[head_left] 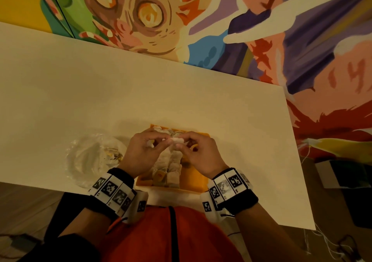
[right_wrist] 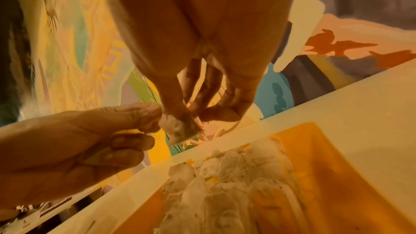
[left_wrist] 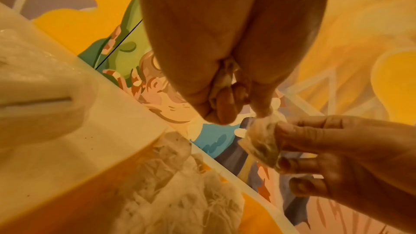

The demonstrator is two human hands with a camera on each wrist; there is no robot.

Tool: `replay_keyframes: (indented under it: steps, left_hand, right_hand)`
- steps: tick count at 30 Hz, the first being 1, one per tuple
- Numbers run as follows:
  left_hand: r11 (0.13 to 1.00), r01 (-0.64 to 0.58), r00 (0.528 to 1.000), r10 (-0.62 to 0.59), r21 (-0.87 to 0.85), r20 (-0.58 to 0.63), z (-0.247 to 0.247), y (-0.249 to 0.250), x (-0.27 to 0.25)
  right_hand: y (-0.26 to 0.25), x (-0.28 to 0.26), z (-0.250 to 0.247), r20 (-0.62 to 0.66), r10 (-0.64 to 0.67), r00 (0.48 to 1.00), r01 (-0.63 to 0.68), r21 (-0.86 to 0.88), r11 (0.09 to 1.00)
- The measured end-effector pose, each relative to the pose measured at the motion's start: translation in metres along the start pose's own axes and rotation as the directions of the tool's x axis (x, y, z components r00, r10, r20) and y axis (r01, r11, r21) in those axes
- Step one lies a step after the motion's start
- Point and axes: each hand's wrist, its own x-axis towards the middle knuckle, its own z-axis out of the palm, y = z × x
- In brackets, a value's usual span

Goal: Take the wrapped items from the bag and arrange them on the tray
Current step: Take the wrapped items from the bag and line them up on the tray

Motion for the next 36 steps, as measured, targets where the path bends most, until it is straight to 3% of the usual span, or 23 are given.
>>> replay_keyframes:
  steps: [5, 10, 14, 17, 21, 26, 30, 36]
  left_hand:
    - [0.998, -0.022, 0.998, 0.018, -0.059, -0.052, 0.001, 0.002, 0.002]
    - [0.988, -0.083, 0.995, 0.091, 0.130, -0.052, 0.008, -0.003, 0.004]
    - [0.997, -0.049, 0.990, 0.055, 0.057, -0.128, 0.008, -0.003, 0.005]
    - [0.998, -0.050, 0.994, 0.055, 0.050, -0.092, 0.007, -0.004, 0.006]
    - [0.993, 0.039, 0.998, -0.034, 0.108, -0.047, 0.007, -0.009, 0.004]
    - [0.975, 0.155, 0.987, -0.159, 0.156, 0.010, -0.001, -0.020, 0.001]
    - [0.961, 0.199, 0.976, -0.212, 0.193, 0.051, -0.003, -0.026, -0.002]
    - [0.951, 0.211, 0.967, -0.237, 0.226, 0.095, -0.003, -0.034, -0.003]
  right_hand:
    - [0.001, 0.004, -0.002, -0.040, -0.011, 0.999, 0.008, -0.062, 0.998]
    - [-0.003, 0.007, -0.003, -0.040, -0.035, 0.999, 0.034, -0.013, 0.999]
    - [0.003, 0.009, 0.000, -0.050, -0.030, 0.998, 0.025, -0.095, 0.995]
    - [0.005, 0.010, 0.000, -0.029, -0.013, 0.999, 0.009, -0.133, 0.991]
    - [0.009, 0.014, -0.003, 0.035, 0.106, 0.994, -0.096, -0.213, 0.972]
    - [0.025, 0.017, -0.008, 0.063, 0.270, 0.961, -0.223, -0.406, 0.886]
    - [0.028, 0.017, -0.008, 0.081, 0.435, 0.897, -0.357, -0.446, 0.821]
    - [0.020, 0.016, -0.002, 0.149, 0.596, 0.789, -0.407, -0.601, 0.688]
